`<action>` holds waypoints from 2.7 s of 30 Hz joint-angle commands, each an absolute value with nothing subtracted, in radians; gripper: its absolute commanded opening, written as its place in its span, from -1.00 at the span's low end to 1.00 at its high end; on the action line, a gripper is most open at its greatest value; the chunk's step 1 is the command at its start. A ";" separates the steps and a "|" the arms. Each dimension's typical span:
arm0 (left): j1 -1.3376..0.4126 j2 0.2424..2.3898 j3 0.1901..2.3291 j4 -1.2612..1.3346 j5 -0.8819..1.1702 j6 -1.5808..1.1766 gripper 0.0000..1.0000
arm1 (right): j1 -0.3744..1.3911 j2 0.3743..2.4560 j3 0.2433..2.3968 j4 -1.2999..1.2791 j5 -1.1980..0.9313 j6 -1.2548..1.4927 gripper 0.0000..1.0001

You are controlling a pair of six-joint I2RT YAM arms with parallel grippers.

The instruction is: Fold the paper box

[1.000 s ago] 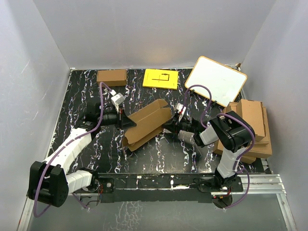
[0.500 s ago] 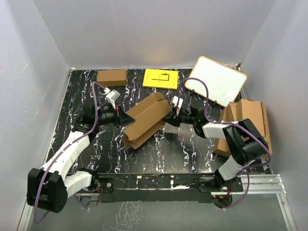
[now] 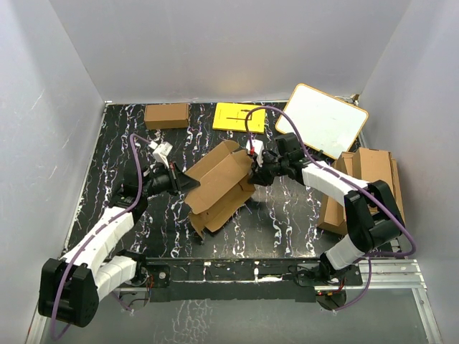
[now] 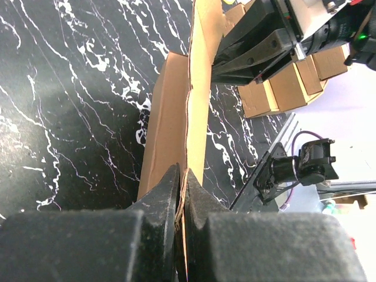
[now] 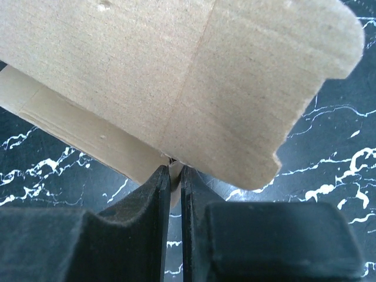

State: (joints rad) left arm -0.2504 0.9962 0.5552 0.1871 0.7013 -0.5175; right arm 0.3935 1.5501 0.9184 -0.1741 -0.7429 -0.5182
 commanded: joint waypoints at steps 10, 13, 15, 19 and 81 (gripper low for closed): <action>-0.243 1.051 0.465 0.327 0.640 -0.614 -1.00 | 0.400 1.616 1.114 -0.490 -0.614 -0.580 -0.84; -0.243 1.073 0.463 0.330 0.629 -0.622 -1.00 | 0.401 1.649 1.144 -0.497 -0.582 -0.556 -0.84; -0.243 1.086 0.461 0.327 0.620 -0.623 -1.00 | 0.404 1.669 1.159 -0.497 -0.563 -0.539 -0.83; -0.243 1.094 0.461 0.307 0.594 -0.612 -1.00 | 0.421 1.687 1.167 -0.467 -0.520 -0.502 -0.80; -0.243 1.064 0.478 0.245 0.627 -0.486 -1.00 | 0.502 1.721 1.062 -0.248 -0.336 -0.407 -0.45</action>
State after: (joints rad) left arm -0.2497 1.0794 0.4416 0.2657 0.5980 -0.5068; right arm 0.5095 1.7924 1.0645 -0.2810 -0.3344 -0.4099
